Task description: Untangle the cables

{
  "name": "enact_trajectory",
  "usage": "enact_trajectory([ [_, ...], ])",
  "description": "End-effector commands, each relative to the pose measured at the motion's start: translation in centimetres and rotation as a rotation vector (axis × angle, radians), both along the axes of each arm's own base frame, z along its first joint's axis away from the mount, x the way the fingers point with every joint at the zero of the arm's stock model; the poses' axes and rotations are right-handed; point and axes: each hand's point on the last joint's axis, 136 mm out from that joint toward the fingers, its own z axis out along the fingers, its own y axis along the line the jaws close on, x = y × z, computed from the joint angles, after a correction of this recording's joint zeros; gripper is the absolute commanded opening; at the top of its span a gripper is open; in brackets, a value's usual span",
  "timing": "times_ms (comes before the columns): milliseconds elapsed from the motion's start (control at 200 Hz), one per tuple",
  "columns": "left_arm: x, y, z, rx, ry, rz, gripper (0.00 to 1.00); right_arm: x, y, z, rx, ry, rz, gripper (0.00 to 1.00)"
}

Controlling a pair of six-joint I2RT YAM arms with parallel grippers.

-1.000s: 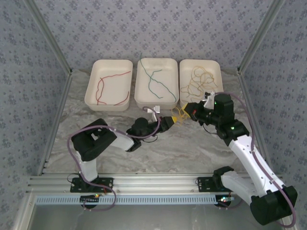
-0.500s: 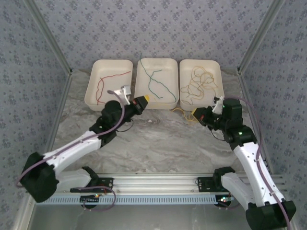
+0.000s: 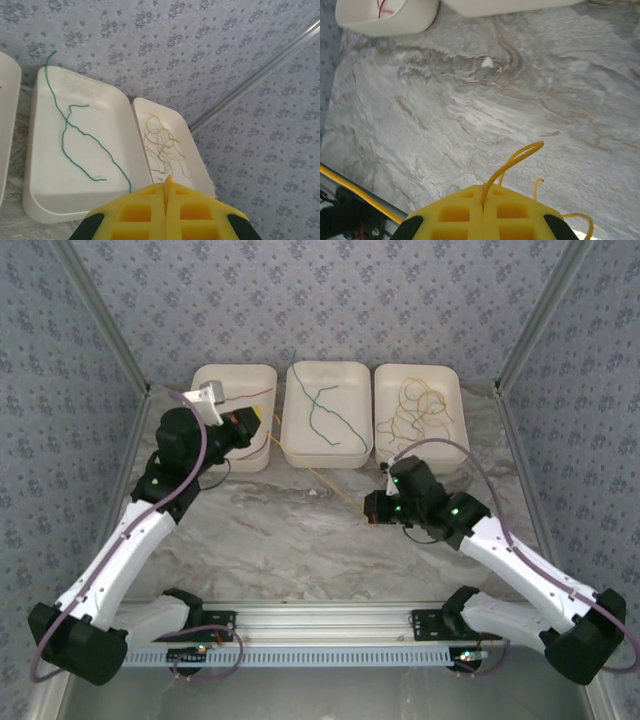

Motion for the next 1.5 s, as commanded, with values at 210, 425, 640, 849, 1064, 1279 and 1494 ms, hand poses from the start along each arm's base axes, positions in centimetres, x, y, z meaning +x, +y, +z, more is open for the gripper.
enact_trajectory([
  [210,2.0,0.9,9.2,-0.253,-0.157,-0.027,0.00,-3.5,1.8,-6.2,-0.368,-0.034,0.209,0.00],
  [425,2.9,0.4,12.3,-0.406,-0.194,-0.065,0.00,-4.2,3.9,-7.7,-0.454,-0.060,0.313,0.00],
  [640,3.1,-0.1,16.0,-0.511,-0.255,-0.115,0.00,-3.6,2.6,-8.8,-0.490,-0.018,0.242,0.00],
  [849,1.9,-2.1,15.7,-0.477,-0.244,-0.142,0.00,-0.1,0.2,-3.4,-0.034,-0.046,-0.006,0.31],
  [1064,2.2,-2.6,15.2,-0.458,-0.231,-0.136,0.00,0.8,-2.4,1.1,0.171,-0.105,-0.062,0.60],
  [1279,2.2,-2.8,14.8,-0.424,-0.223,-0.134,0.00,0.1,-0.9,-1.9,0.340,-0.110,-0.015,0.49],
  [1494,1.8,-3.0,14.4,-0.397,-0.219,-0.151,0.00,0.8,-0.1,-2.0,0.497,-0.148,-0.045,0.58],
])
